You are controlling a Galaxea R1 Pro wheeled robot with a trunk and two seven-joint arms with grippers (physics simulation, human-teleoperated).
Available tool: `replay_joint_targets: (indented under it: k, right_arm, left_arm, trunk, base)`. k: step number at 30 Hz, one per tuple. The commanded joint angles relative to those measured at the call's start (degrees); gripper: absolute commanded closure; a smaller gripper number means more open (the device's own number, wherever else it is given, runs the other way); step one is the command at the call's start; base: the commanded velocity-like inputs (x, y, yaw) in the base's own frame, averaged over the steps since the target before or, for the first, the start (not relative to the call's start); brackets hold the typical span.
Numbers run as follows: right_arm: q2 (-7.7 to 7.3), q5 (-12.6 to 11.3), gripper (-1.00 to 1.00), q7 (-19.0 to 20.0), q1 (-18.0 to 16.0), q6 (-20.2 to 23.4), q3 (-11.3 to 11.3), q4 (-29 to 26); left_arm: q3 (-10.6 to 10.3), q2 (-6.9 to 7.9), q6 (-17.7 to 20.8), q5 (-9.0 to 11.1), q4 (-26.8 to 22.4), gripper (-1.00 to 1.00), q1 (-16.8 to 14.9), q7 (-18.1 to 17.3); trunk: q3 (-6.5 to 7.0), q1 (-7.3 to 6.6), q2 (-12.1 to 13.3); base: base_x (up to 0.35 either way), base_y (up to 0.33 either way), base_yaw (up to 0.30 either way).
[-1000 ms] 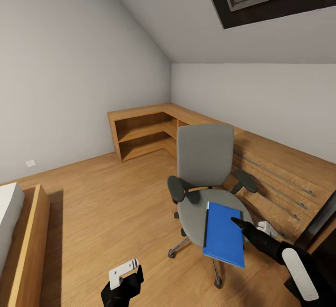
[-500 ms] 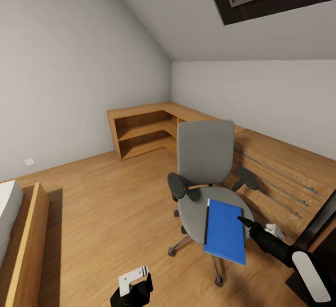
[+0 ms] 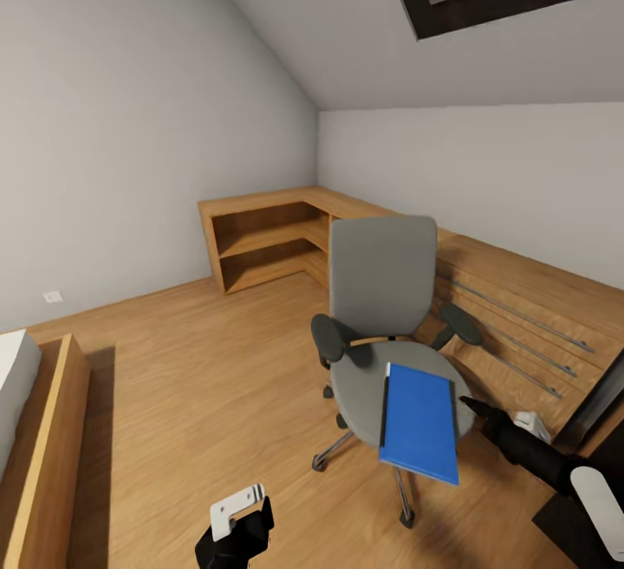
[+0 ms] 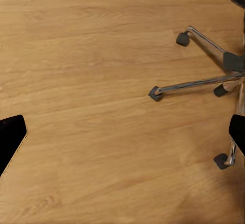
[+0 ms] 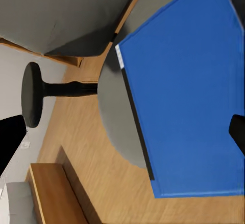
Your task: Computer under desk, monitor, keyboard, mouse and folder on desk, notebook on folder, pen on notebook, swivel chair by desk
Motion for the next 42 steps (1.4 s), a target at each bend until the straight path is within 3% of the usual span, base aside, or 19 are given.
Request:
replay_joint_targets:
  k: [1, 4, 6, 9, 10, 13, 23, 42]
  right_arm:
    - [-0.31, 0.0, -1.0, 0.6, 0.0, 0.6, -1.2, 0.0]
    - [-0.56, 0.0, -1.0, 0.8, 0.0, 1.2, -3.0, 0.0]
    - [-0.78, 0.1, -1.0, 1.1, 0.0, 4.2, -7.6, -0.1]
    - [-0.83, 0.1, -1.0, 1.2, 0.0, 5.8, -9.0, -0.3]
    - [-0.89, 0.1, -1.0, 1.2, 0.0, 8.2, -10.6, -1.0]
    - [-0.83, 0.2, -1.0, 1.2, 0.0, 9.6, -11.6, -1.2]
    - [-0.74, 0.2, -1.0, 1.1, 0.0, 13.6, -12.4, -1.3]
    - [-0.4, -0.1, -1.0, 0.9, 0.0, 12.8, -14.2, -1.1]
  left_arm:
    - [0.3, 0.06, 0.3, 0.3, -0.1, -1.0, 0.0, 0.3]
    - [0.9, 0.02, 0.4, 0.3, 0.0, -1.0, 0.0, 0.3]
    - [1.5, -0.07, 0.5, 0.3, 0.0, -1.0, 0.0, 0.2]
    - [1.5, -0.08, 0.5, 0.2, 0.0, -1.0, 0.0, 0.1]
    - [1.6, -0.08, 0.5, 0.1, 0.0, -1.0, 0.0, 0.1]
    - [1.6, -0.02, 0.5, 0.2, -0.3, -1.0, 0.0, 0.1]
    - [1.9, 0.11, 2.3, 0.3, -2.9, -1.0, 0.0, 0.2]
    - [1.8, -0.1, 3.0, 0.5, -0.9, -1.0, 0.0, 0.3]
  trunk:
    - [-0.23, 0.23, -0.4]
    - [-0.77, 0.89, -1.6]
    - [-1.13, 1.33, -2.4]
    - [-1.66, 1.98, -3.6]
    - [-1.84, 2.2, -4.0]
    - [-2.38, 2.86, -5.3]
    - [-4.18, 5.06, -9.3]
    - [-7.59, 9.23, -16.9]
  base:
    - [0.0, 0.0, 0.0]
    - [0.0, 0.0, 0.0]
    - [0.0, 0.0, 0.0]
    - [0.0, 0.0, 0.0]
    - [0.0, 0.0, 0.0]
    - [0.0, 0.0, 0.0]
    - [0.0, 0.0, 0.0]
    - [0.0, 0.0, 0.0]
